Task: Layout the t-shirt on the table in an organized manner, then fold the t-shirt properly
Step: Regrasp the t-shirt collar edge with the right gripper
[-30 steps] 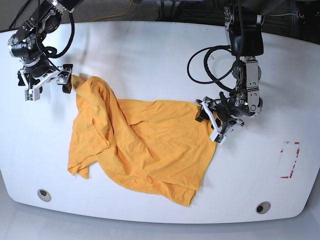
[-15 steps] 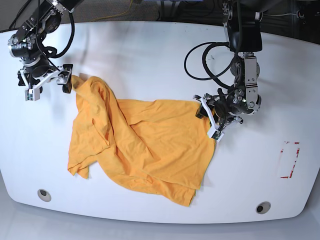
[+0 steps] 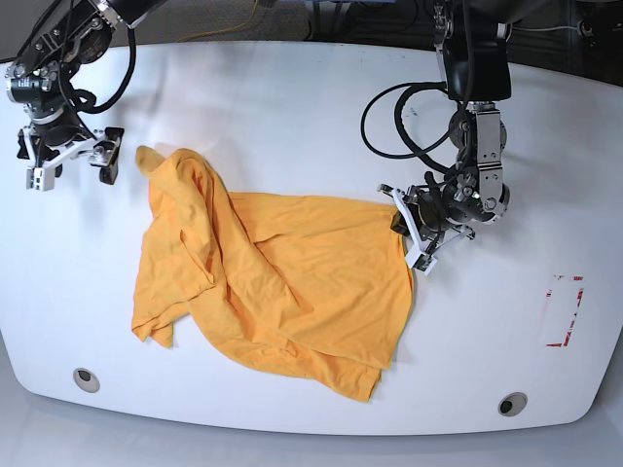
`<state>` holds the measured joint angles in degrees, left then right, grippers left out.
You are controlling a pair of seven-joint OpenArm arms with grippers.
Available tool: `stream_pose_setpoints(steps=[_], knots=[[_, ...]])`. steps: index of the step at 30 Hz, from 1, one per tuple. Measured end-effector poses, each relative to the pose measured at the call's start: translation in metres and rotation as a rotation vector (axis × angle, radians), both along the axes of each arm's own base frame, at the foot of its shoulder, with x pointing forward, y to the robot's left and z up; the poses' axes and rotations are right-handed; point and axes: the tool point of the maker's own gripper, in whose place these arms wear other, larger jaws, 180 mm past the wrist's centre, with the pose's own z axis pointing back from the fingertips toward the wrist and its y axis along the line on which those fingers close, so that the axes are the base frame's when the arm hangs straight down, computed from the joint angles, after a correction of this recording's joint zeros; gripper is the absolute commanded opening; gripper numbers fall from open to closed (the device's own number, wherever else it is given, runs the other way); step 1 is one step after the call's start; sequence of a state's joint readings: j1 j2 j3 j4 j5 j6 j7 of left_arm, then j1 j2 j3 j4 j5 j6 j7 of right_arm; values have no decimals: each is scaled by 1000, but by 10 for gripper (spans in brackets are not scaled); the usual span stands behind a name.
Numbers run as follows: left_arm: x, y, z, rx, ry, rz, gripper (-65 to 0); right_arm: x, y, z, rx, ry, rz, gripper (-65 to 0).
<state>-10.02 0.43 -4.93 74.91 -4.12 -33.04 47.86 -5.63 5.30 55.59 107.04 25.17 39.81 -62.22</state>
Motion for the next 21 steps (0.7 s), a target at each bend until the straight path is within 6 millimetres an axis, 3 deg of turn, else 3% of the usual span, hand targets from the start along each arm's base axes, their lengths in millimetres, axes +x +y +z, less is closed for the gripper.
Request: stream_pose_setpoints(steps=[7, 13, 21], knots=[[0, 0, 0, -1, 0, 0, -619, -19, 10, -21, 185, 32, 1, -5], [0, 0, 0, 0, 1, 0, -619, -32, 24, -24, 251, 21, 46, -5], [0, 0, 0, 0, 1, -1, -619, -28, 46, -34, 384, -14, 77, -5]])
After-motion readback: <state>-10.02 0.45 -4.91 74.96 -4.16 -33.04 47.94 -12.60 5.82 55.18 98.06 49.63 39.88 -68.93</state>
